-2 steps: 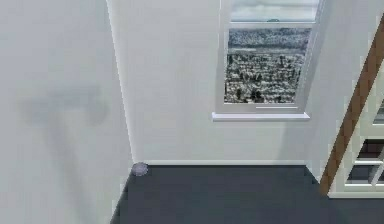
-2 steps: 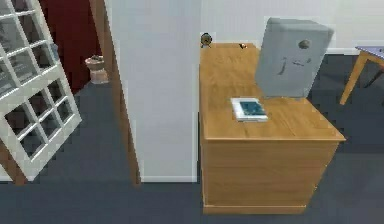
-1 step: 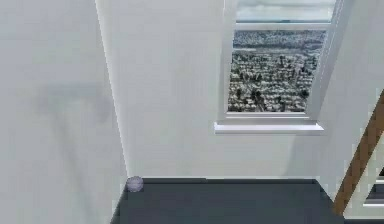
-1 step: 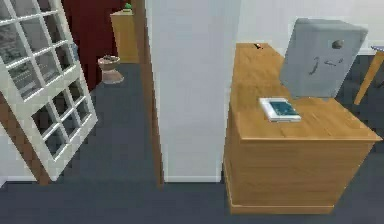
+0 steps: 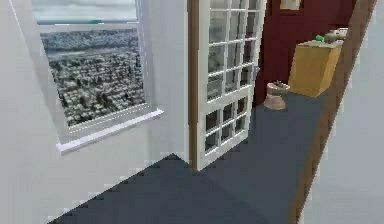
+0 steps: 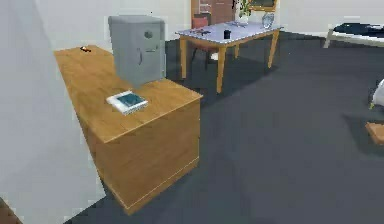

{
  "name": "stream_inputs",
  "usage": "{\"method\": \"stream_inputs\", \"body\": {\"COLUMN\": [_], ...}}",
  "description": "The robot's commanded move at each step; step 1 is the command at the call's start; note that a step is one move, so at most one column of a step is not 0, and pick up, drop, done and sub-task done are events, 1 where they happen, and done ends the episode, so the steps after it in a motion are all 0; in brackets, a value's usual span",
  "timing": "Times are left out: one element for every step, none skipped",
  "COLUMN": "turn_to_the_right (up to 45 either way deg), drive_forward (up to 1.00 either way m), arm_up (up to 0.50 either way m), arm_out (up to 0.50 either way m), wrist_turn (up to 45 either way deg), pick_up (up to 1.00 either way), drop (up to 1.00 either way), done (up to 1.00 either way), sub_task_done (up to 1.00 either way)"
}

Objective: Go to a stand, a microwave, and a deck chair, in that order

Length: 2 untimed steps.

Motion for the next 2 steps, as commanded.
{"method": "stream_inputs", "body": {"turn_to_the_right": [0.0,3.0], "drive_forward": [1.0,0.0], "arm_up": [0.0,0.0], "arm_out": [0.0,0.0], "wrist_turn": [0.0,0.0], "pick_up": [0.0,0.0], "drop": [0.0,0.0], "done": [0.0,0.0], "sub_task_done": [0.0,0.0]}}
